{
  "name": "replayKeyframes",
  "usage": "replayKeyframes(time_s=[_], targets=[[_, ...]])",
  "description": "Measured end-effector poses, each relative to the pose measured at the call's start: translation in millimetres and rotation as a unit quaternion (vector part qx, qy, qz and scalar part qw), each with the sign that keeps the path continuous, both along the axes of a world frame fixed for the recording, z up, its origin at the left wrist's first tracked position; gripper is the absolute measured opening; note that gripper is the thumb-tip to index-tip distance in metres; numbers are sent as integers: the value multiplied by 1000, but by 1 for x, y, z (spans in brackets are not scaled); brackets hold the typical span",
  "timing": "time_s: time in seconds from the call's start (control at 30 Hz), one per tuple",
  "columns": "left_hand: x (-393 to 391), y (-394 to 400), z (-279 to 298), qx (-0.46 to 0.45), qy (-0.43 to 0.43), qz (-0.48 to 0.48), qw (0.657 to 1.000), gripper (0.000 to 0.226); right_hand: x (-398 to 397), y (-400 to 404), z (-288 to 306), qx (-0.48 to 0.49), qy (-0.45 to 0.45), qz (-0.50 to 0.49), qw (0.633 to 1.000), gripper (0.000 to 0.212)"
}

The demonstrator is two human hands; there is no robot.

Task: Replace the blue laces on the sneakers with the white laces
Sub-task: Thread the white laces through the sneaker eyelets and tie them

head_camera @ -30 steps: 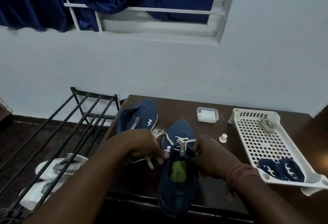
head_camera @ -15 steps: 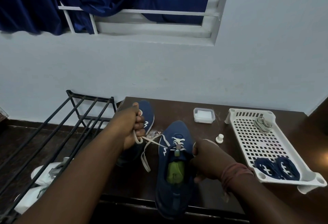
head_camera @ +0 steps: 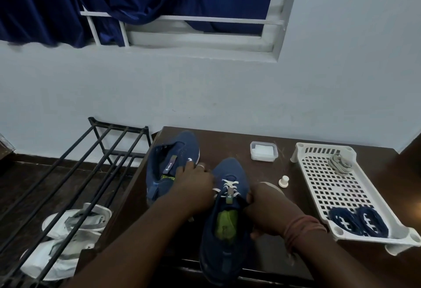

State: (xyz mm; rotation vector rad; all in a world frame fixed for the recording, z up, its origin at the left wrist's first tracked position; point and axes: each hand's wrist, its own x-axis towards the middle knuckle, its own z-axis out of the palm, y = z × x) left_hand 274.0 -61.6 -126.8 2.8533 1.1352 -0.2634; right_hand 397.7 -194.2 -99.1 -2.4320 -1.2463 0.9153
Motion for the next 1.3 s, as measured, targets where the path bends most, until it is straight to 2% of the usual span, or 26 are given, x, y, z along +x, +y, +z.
replayKeyframes(time_s=[0.07,0.1,0.13,0.2,0.27,0.3,0.37,0.4,0.43,0.5,0.57,0.63,0.73,0.8,0.87,1.0,1.13,1.3], targets=[[-2,-1,17,-8,4,21,1000,36,5,0,-3,11,-9,17,1000,14],[-4,2,27,-40,-36,38,998,35,8,2,-6,29,-31,19,999,13],[-9,5,38,-102,-93,57,989,38,10,3,-6,55,-40,14,998,13],[-17,11,59,-254,-204,88,941,48,10,6,-1,141,-2,-25,990,13],[-25,16,68,-390,-317,115,857,48,4,10,9,224,81,-46,970,9],[-26,18,69,-469,-370,130,791,43,0,11,13,247,146,-52,957,7],[-24,19,70,-621,-445,142,629,30,-12,13,18,266,294,-56,916,15],[-22,17,70,-664,-469,135,566,24,-17,13,19,263,354,-53,896,20],[-19,15,71,-689,-486,124,523,23,-22,14,21,258,397,-44,880,23],[-15,11,71,-705,-518,114,471,32,-29,15,22,249,441,-7,862,18],[-15,13,71,-699,-555,140,429,35,-27,14,23,240,412,18,879,14],[-20,20,72,-683,-587,200,386,31,-20,12,24,232,384,15,894,16],[-26,25,72,-675,-616,272,302,22,-15,12,22,258,410,-14,875,17],[-22,15,75,-692,-614,266,271,22,-22,14,22,251,429,-11,868,25],[-15,2,78,-706,-604,250,270,24,-33,18,23,227,426,20,876,29],[-15,4,80,-663,-638,286,266,24,-34,21,25,191,333,20,923,26],[-30,25,67,-623,-651,375,218,24,-13,11,25,157,224,-2,962,29],[-29,26,60,-601,-647,414,219,29,1,3,25,155,215,-58,963,30]])
